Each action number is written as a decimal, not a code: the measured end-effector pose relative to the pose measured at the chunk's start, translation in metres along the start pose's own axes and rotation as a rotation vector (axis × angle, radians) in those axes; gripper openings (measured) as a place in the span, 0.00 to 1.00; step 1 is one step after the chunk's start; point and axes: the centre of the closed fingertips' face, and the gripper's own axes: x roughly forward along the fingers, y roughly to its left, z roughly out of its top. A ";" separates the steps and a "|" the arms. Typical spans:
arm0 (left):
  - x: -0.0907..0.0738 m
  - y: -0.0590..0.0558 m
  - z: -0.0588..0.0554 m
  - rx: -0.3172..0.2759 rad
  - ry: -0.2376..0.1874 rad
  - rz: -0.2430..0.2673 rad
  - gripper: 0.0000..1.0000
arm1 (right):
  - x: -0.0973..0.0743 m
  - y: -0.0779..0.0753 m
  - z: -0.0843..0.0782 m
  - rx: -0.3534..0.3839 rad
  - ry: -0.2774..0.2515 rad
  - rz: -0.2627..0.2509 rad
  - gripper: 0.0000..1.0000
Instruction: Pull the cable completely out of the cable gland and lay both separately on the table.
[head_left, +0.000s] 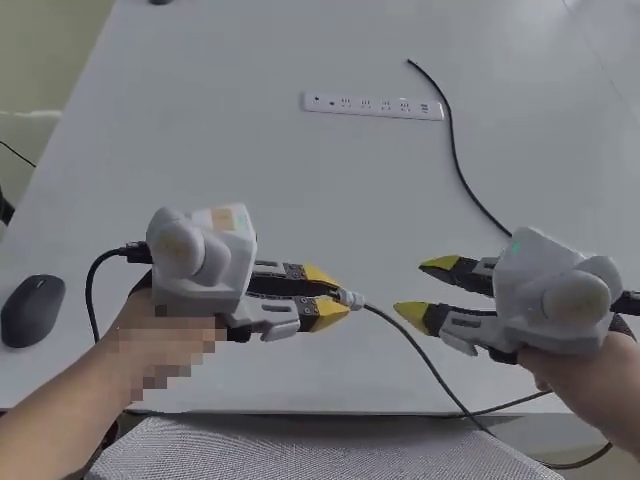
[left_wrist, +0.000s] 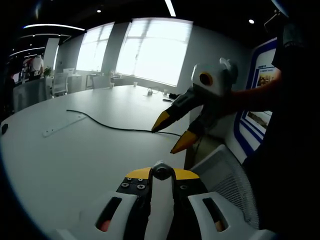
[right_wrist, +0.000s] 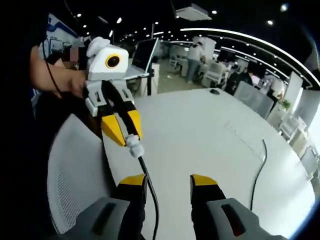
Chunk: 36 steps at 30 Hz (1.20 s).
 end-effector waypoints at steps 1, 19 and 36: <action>0.000 0.000 0.000 0.000 0.000 0.000 0.15 | 0.001 0.003 0.001 -0.020 0.003 0.009 0.33; -0.001 0.000 0.000 -0.003 0.004 0.005 0.15 | 0.033 0.028 -0.003 -0.054 0.021 0.088 0.14; -0.006 0.001 -0.006 0.006 0.019 0.006 0.15 | 0.041 0.040 0.002 -0.038 -0.003 0.101 0.00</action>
